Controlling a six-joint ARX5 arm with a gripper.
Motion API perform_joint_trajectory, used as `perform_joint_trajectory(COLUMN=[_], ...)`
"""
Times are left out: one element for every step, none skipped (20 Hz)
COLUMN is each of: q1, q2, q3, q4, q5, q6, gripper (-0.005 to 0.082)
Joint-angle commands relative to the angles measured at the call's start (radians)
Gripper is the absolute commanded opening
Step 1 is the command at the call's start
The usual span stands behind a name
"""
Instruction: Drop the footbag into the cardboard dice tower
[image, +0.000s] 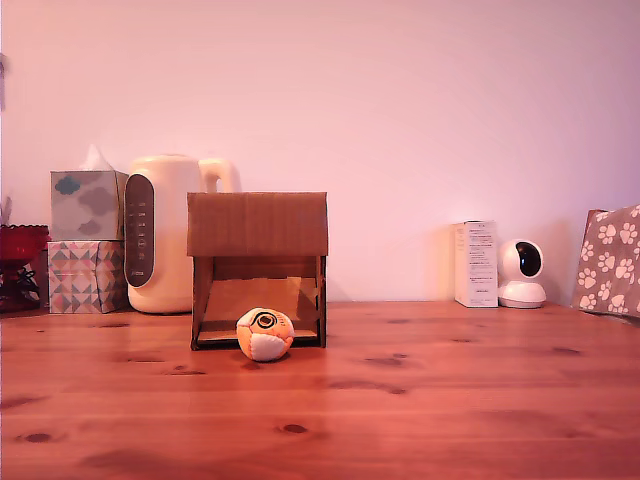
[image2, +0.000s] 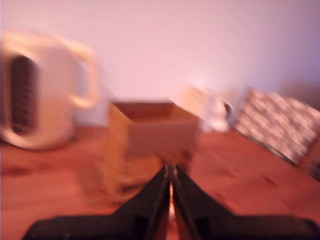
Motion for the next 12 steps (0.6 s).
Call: perform_joint_trajectory(q1=[-0.047,-0.086,-0.124,-0.163,-0.201,-0.237,-0.265,-0.286,-0.304,-0.316,-0.323,-0.328], q2=[0.077,0.145,0.216,0.285,0.356,0.422,0.483,0.536,0.589,0.640,0.690,0.732], q3=[-0.015,-0.014,-0.014,-0.014,-0.014,-0.014,-0.013,-0.009,-0.005,0.003,0.014,0.029], q4=[0.077,0.126,0.177,0.224,0.275,0.322,0.367,0.401,0.437,0.466,0.488,0.502], q5=[0.000,0.000,-0.004,-0.018,-0.039,-0.058,-0.090,-0.114,-0.132,-0.135,-0.135,-0.136], q6=[-0.005,-0.003,0.002,0.002,0.002,0.002,0.002,0.002,0.002,0.002,0.002,0.002], gripper=[-0.0021,-0.0021,-0.0021,-0.0021,-0.0021,-0.0021,-0.0021,-0.0021,-0.0021,-0.0021,-0.0021,-0.0021])
